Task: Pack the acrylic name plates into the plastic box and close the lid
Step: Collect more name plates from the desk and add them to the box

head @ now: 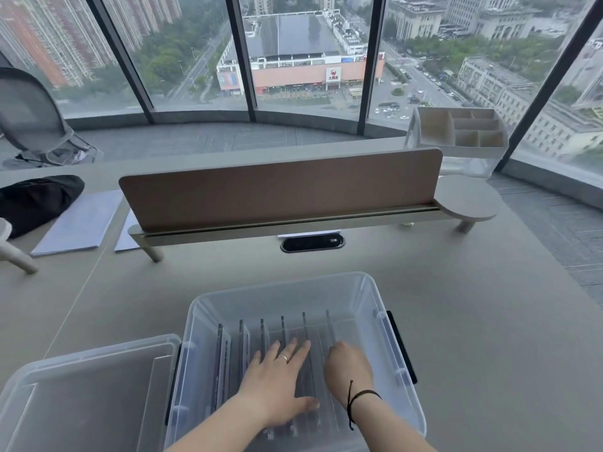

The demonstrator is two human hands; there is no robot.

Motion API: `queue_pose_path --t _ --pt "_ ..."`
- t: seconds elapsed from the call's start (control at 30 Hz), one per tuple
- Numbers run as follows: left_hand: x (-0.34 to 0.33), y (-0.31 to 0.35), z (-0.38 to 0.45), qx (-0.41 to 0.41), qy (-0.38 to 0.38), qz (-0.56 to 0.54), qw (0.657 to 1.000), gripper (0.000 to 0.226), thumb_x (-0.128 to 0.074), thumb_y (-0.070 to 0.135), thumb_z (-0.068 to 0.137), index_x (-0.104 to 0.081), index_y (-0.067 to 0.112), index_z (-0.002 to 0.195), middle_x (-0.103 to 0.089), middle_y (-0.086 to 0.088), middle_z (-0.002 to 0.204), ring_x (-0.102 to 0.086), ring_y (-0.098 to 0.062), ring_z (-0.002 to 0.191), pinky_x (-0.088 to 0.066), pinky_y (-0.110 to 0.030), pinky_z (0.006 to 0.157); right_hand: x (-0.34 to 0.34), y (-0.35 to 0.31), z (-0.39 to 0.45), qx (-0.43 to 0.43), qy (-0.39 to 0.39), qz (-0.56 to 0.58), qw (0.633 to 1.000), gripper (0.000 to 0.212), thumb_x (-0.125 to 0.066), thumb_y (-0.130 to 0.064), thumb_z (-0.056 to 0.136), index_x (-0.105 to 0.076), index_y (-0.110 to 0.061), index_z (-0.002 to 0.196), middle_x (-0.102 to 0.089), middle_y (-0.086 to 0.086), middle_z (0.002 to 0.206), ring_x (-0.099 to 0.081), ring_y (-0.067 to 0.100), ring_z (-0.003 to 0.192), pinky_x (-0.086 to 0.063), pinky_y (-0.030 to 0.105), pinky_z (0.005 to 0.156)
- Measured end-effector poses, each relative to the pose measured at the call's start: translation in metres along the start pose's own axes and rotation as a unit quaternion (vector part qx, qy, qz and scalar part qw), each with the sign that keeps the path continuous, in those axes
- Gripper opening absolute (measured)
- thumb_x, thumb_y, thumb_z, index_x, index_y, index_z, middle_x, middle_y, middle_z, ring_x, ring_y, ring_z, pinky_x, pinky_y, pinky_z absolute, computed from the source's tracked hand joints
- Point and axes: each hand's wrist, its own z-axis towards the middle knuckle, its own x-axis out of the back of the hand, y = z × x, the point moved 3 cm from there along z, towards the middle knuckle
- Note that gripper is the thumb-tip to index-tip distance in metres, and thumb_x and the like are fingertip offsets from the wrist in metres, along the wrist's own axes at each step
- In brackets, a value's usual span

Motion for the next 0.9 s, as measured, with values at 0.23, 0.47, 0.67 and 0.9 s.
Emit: queue_pose_path --t 0.23,0.47,0.67,0.9 --pt "-0.002 0.001 0.002 0.002 0.004 -0.002 1.000 0.104 -0.046 0.079 0.077 0.016 0.037 0.149 0.007 0.003 0.163 0.005 -0.027 0.149 -0.005 -0.055 0.118 -0.007 -0.004 0.007 0.027 -0.007 -0.010 1.000 0.019 -0.037 -0.005 0.089 -0.048 -0.020 0.084 -0.062 0.005 0.091 -0.047 0.021 0.073 -0.040 0.027 0.063" --pt "-0.001 0.001 0.005 0.006 0.005 -0.005 1.000 0.105 -0.048 0.079 0.076 0.015 0.038 0.150 0.006 0.003 0.163 0.006 -0.028 0.149 -0.005 -0.055 0.118 -0.010 -0.005 0.010 0.042 -0.008 -0.007 0.999 0.020 -0.037 -0.006 0.090 -0.051 -0.019 0.087 -0.043 -0.007 0.071 -0.051 0.022 0.076 -0.042 0.026 0.065" --pt "0.013 0.000 -0.010 -0.011 0.049 -0.044 0.998 0.083 -0.048 0.067 0.085 -0.007 0.039 0.152 0.005 0.003 0.163 0.003 -0.023 0.149 -0.009 -0.050 0.119 -0.008 -0.008 0.004 0.044 -0.026 -0.022 0.998 0.025 -0.038 -0.018 0.097 -0.059 -0.011 0.108 -0.065 0.009 0.115 -0.063 0.025 0.103 -0.045 0.028 0.073" --pt "0.045 -0.074 -0.067 0.052 0.298 -0.261 0.917 0.037 -0.053 0.045 0.093 -0.057 0.035 0.128 -0.043 0.016 0.147 -0.039 -0.004 0.133 -0.033 -0.024 0.107 0.026 -0.058 -0.023 0.136 0.161 0.064 0.975 0.068 -0.045 -0.051 0.091 -0.033 -0.010 0.145 -0.035 0.011 0.152 -0.042 0.029 0.134 -0.041 0.040 0.103"
